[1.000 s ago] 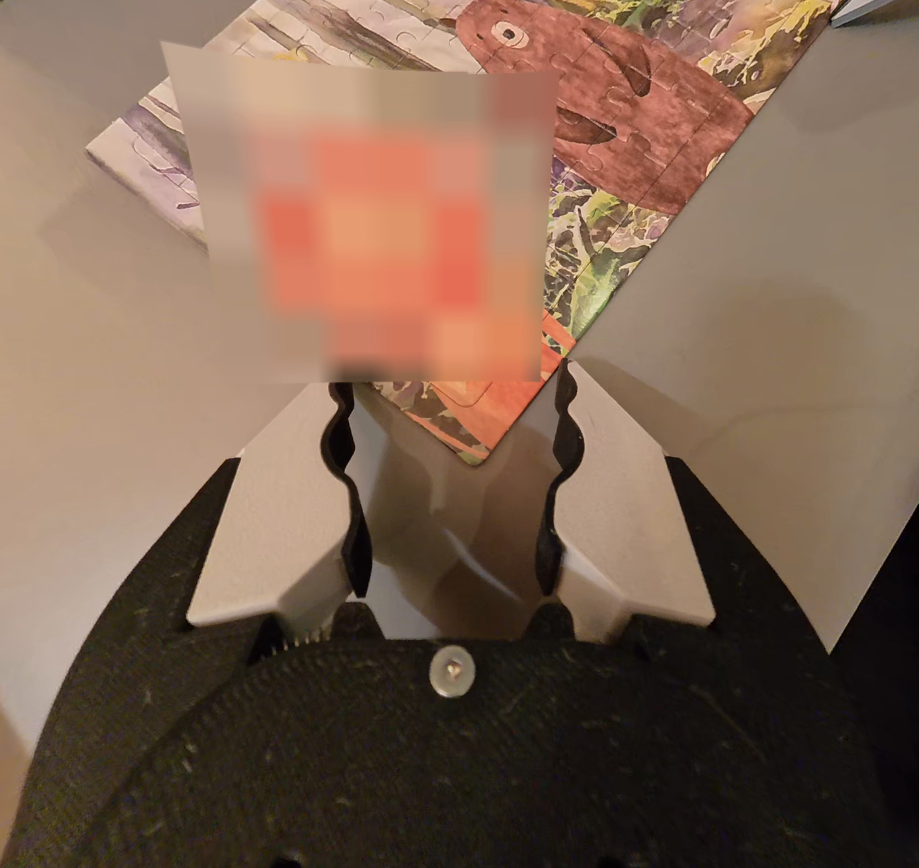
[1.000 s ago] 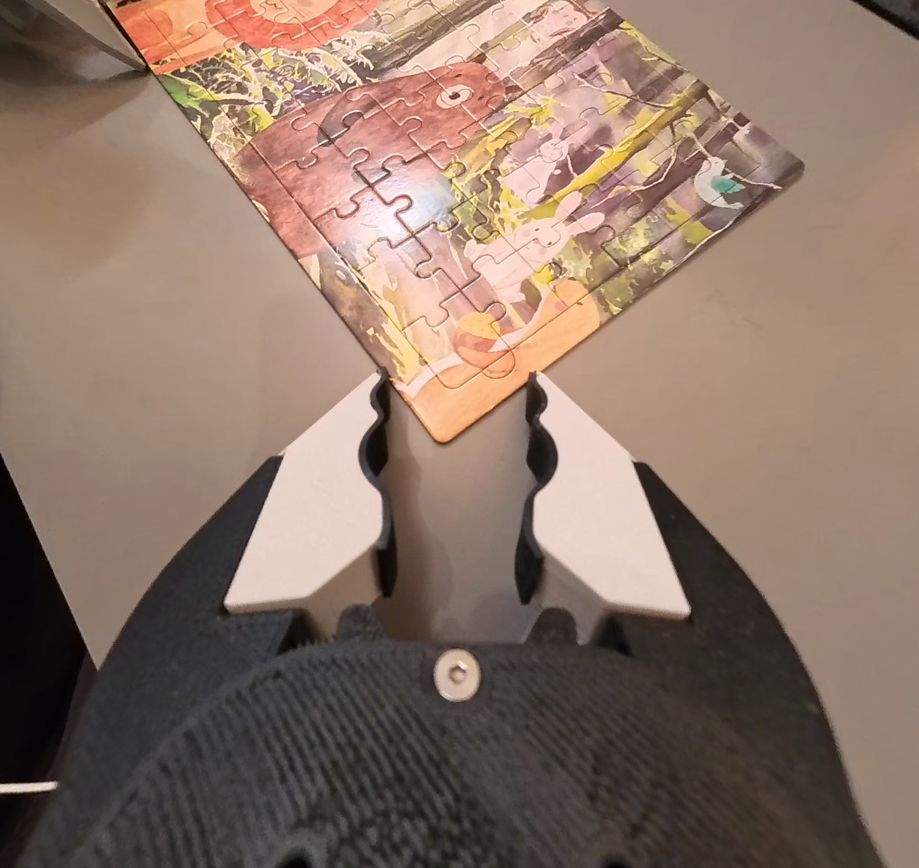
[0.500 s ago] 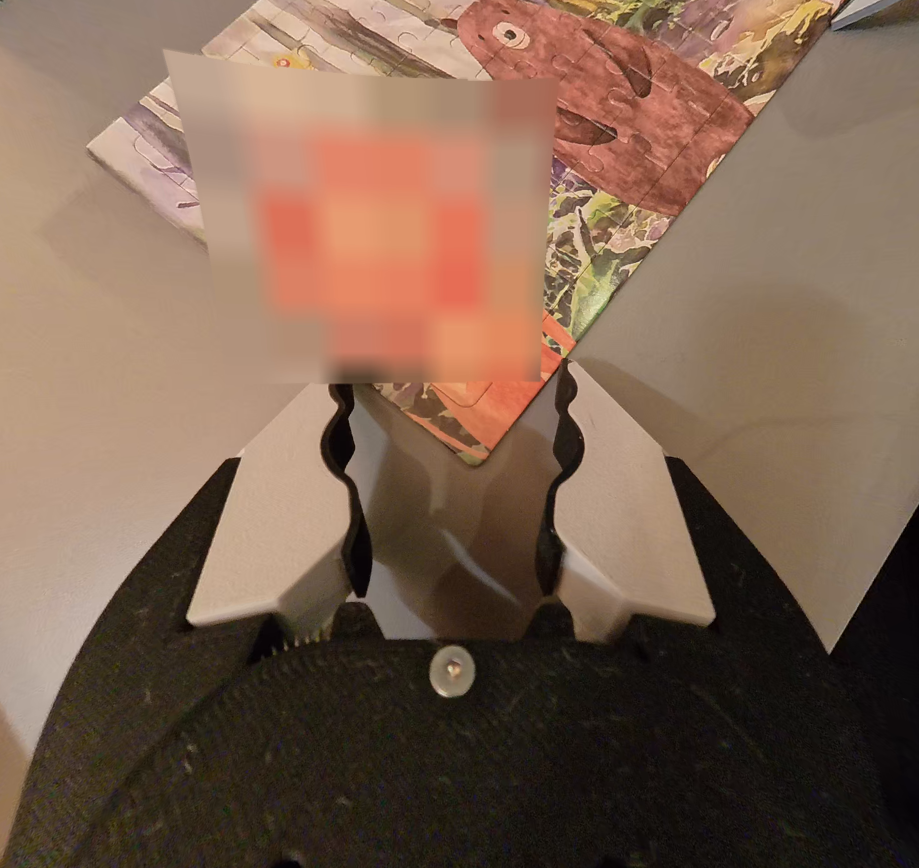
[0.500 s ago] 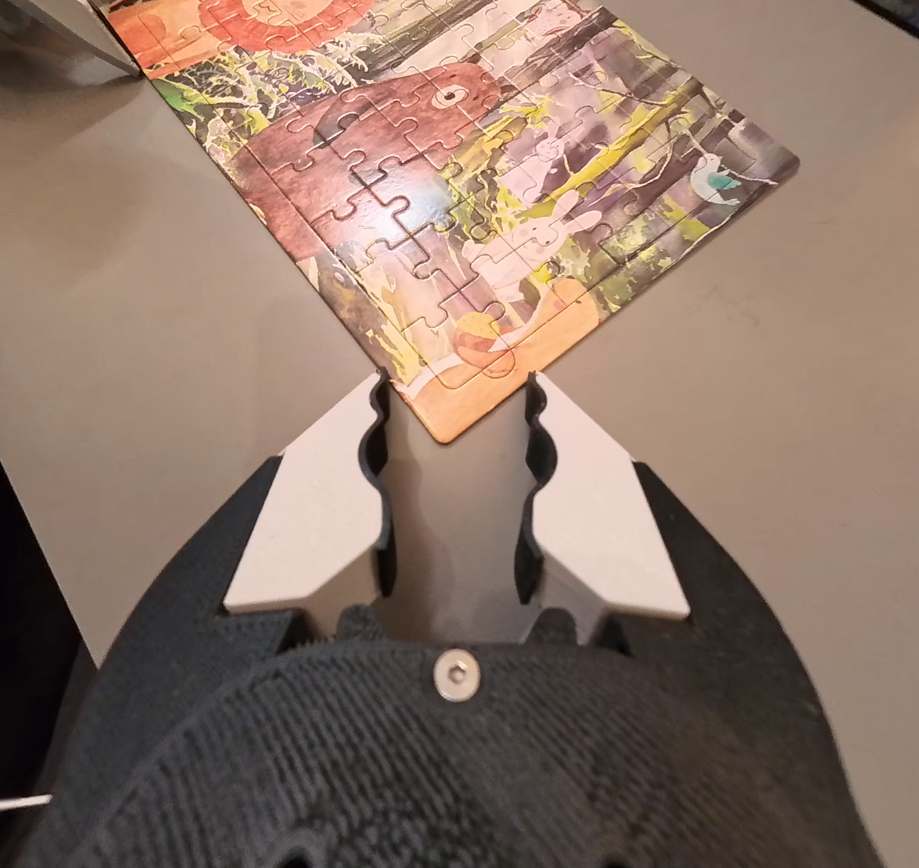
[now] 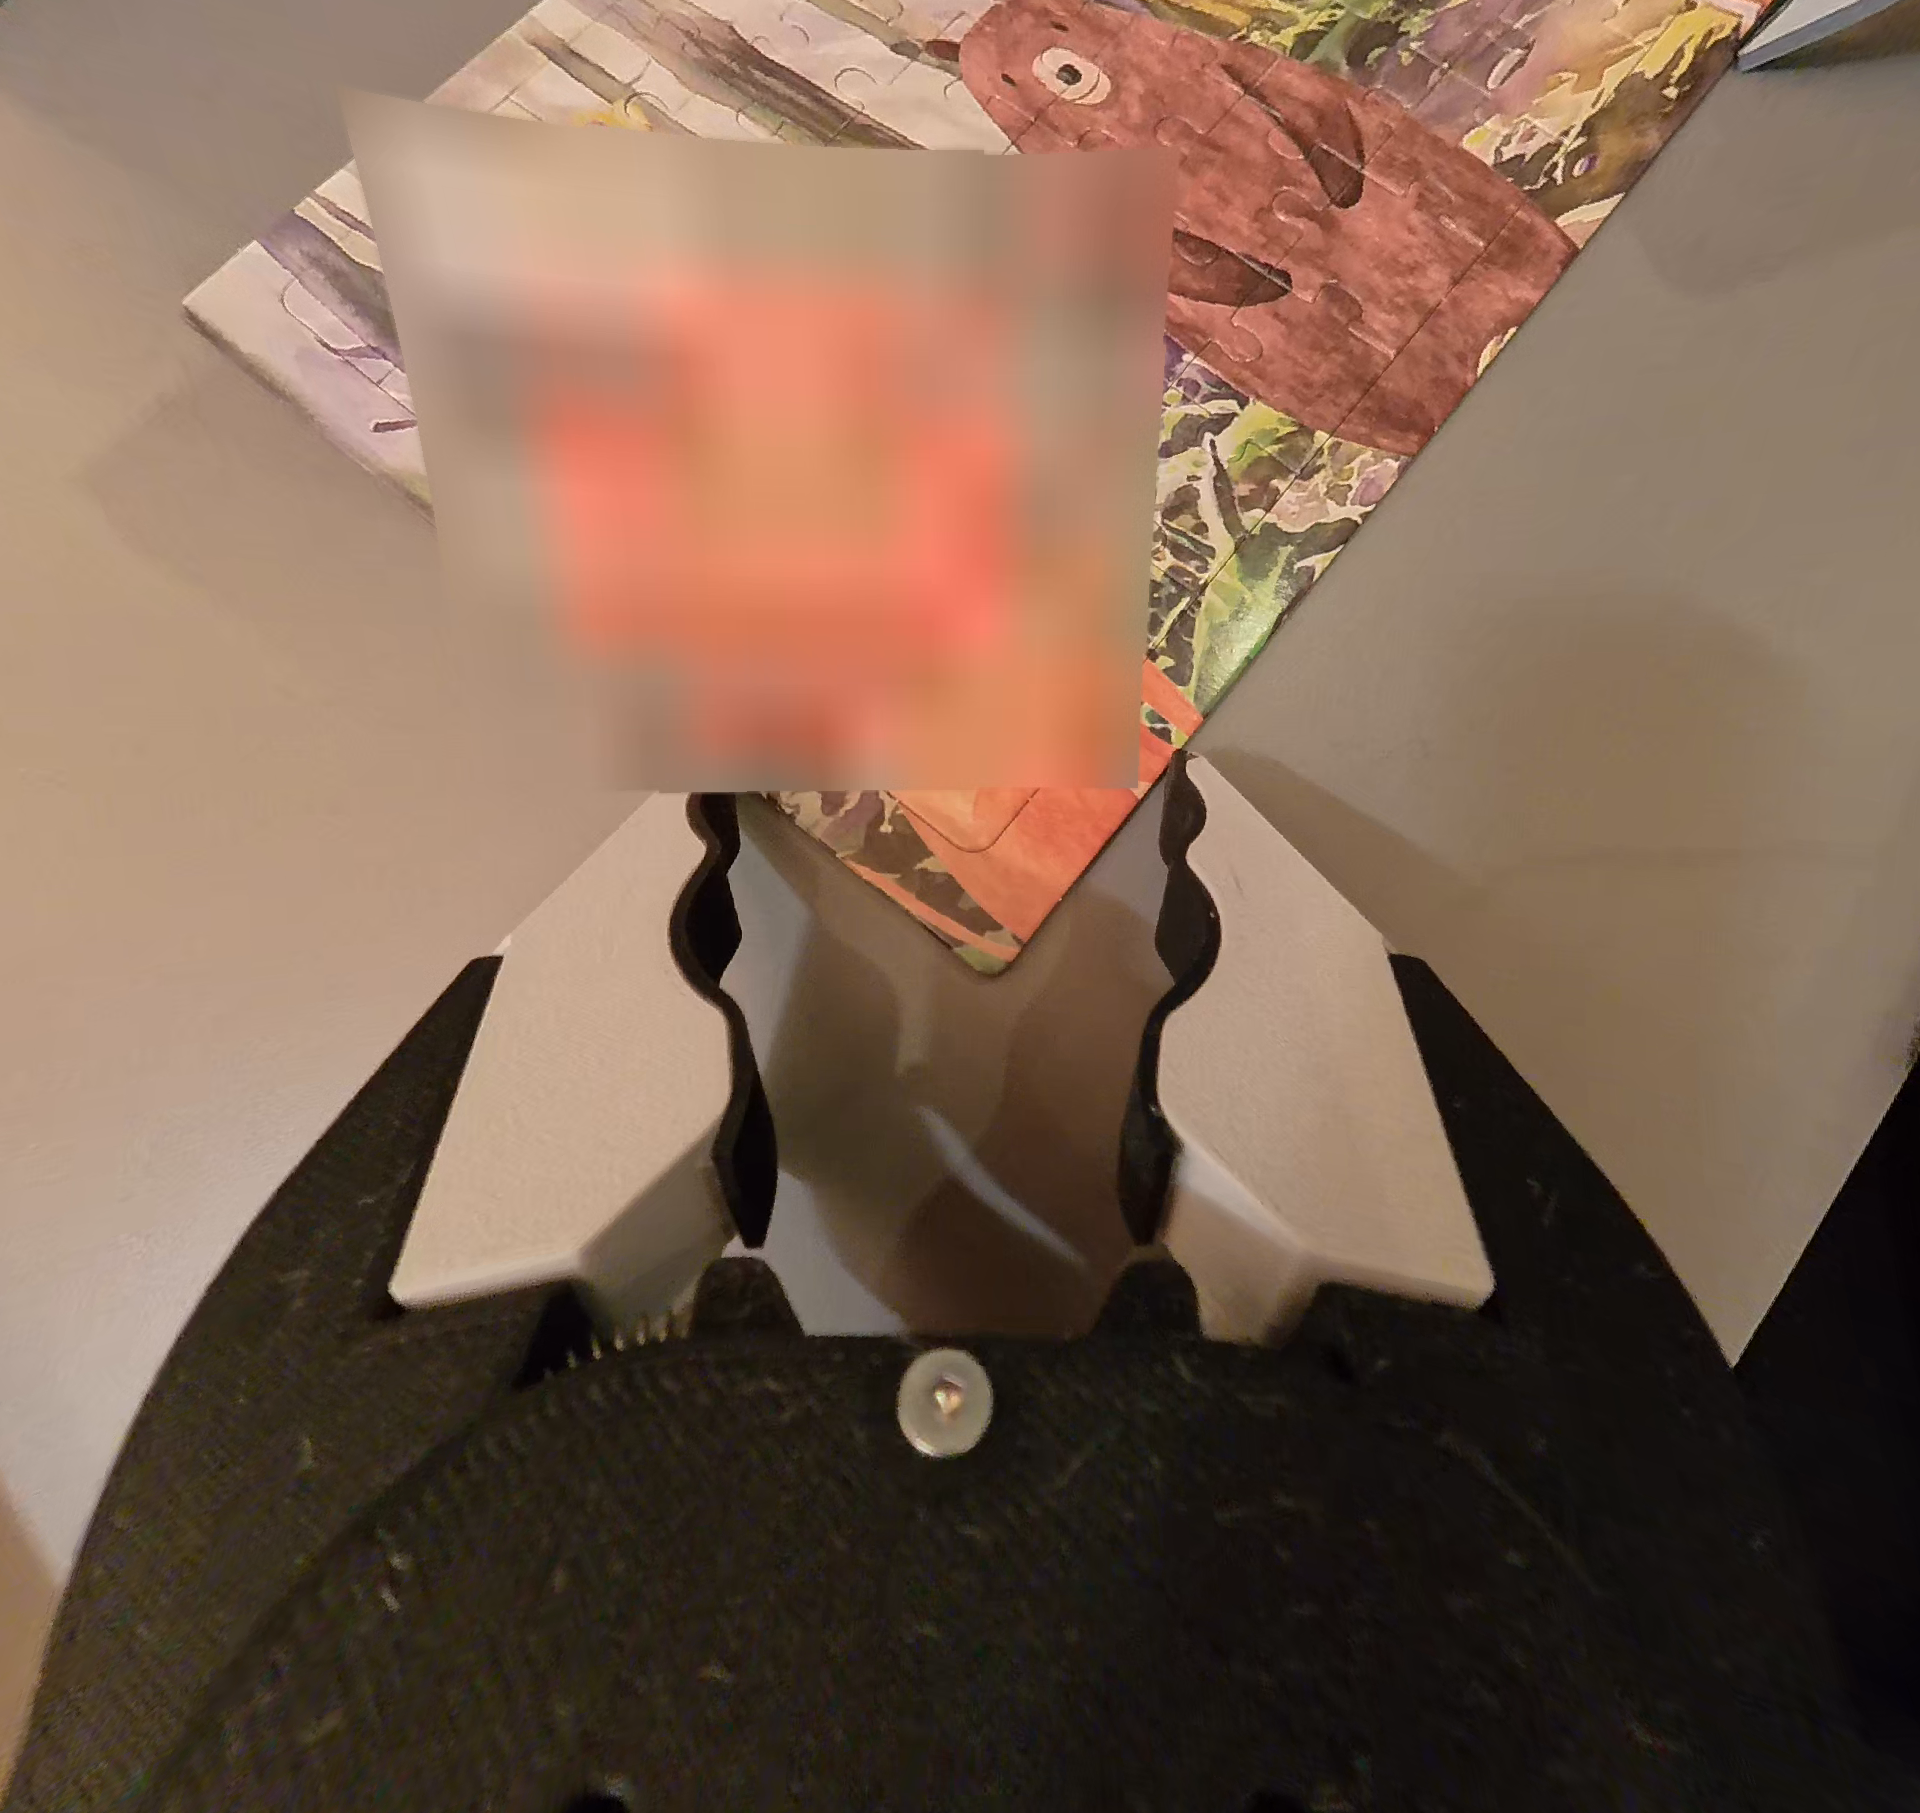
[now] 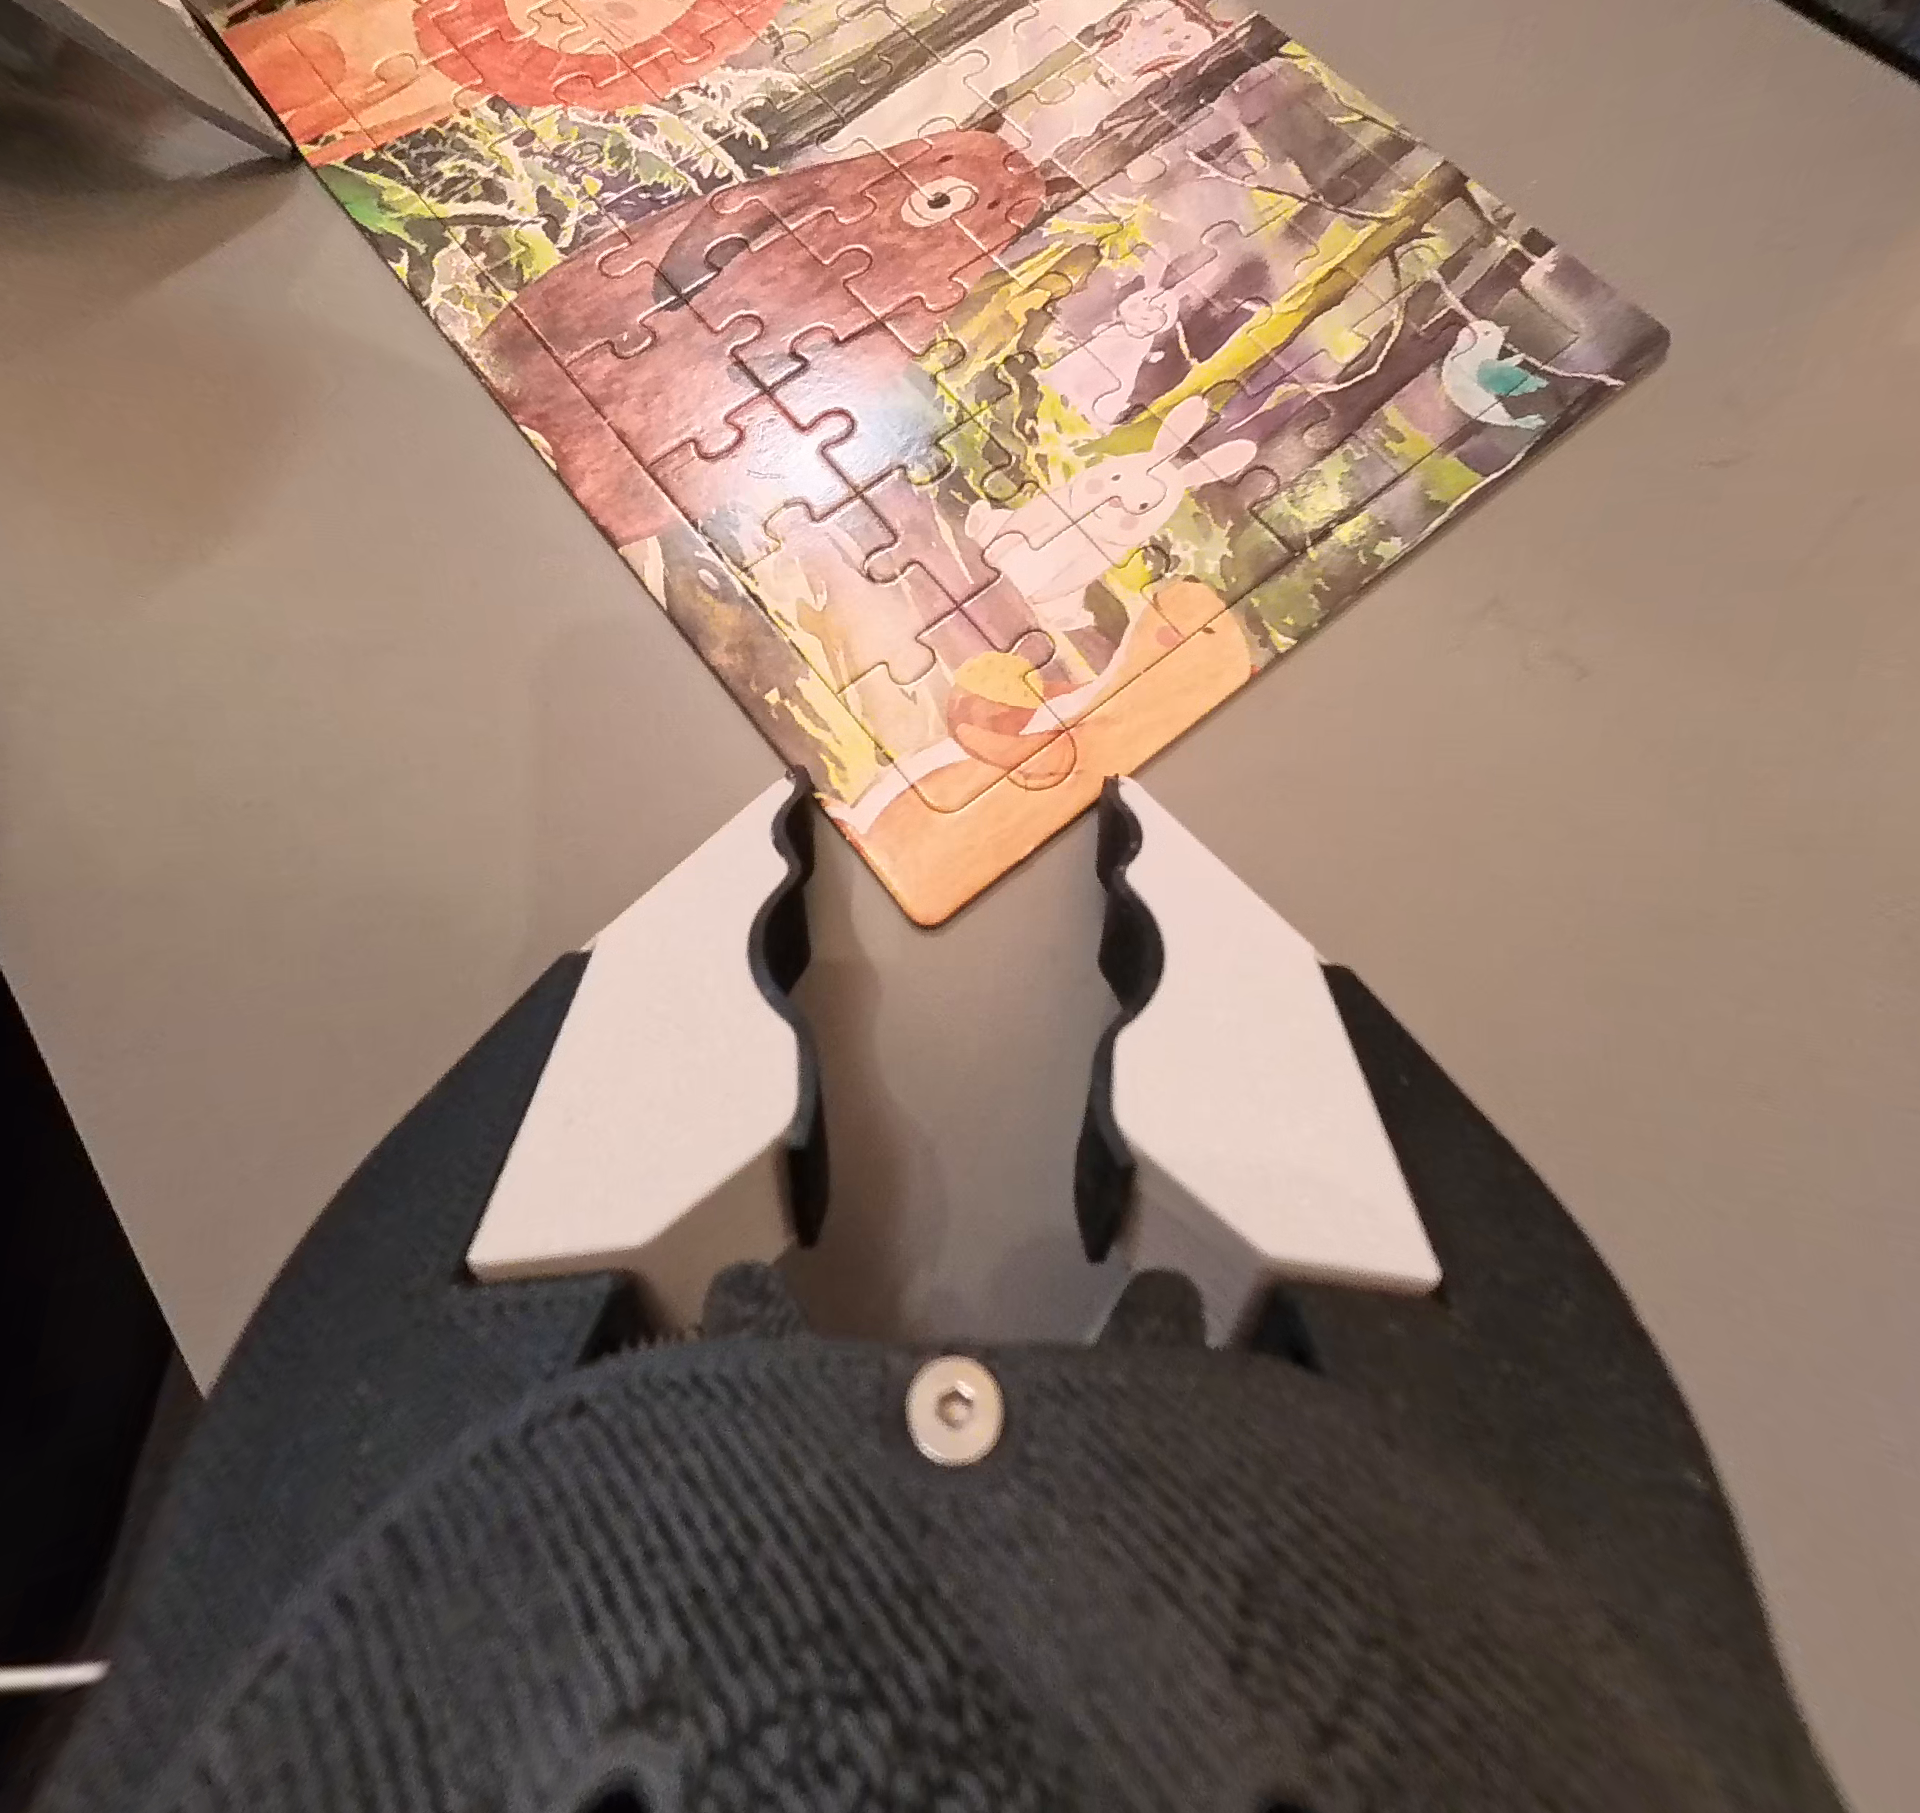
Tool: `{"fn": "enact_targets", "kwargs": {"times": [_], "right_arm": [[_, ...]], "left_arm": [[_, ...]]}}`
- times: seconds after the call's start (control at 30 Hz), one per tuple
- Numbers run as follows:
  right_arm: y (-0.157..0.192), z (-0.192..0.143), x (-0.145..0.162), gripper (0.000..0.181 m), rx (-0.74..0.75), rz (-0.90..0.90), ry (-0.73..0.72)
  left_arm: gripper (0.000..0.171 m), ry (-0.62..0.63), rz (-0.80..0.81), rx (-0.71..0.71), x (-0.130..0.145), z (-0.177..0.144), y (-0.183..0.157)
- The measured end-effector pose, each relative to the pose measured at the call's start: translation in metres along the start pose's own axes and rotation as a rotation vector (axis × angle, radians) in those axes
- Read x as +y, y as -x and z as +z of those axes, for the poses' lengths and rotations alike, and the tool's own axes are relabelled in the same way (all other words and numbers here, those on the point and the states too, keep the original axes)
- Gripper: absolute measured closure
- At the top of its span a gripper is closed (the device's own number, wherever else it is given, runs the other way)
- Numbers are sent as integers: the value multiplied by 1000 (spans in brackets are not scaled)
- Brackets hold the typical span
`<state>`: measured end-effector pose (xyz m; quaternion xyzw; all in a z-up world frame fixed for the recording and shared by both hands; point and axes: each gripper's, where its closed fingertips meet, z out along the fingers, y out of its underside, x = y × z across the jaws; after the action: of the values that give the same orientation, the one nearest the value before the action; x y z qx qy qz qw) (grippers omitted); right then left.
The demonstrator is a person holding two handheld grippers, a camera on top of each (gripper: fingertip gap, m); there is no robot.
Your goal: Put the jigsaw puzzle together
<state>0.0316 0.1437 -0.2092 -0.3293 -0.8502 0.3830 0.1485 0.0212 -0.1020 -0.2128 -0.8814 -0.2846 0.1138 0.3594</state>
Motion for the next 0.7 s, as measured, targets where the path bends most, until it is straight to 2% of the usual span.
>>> {"fn": "enact_targets", "kwargs": {"times": [0.7], "right_arm": [[2,0,0,130,44,35,-1]], "left_arm": [[91,0,-4,-11,4,-2,2]]}}
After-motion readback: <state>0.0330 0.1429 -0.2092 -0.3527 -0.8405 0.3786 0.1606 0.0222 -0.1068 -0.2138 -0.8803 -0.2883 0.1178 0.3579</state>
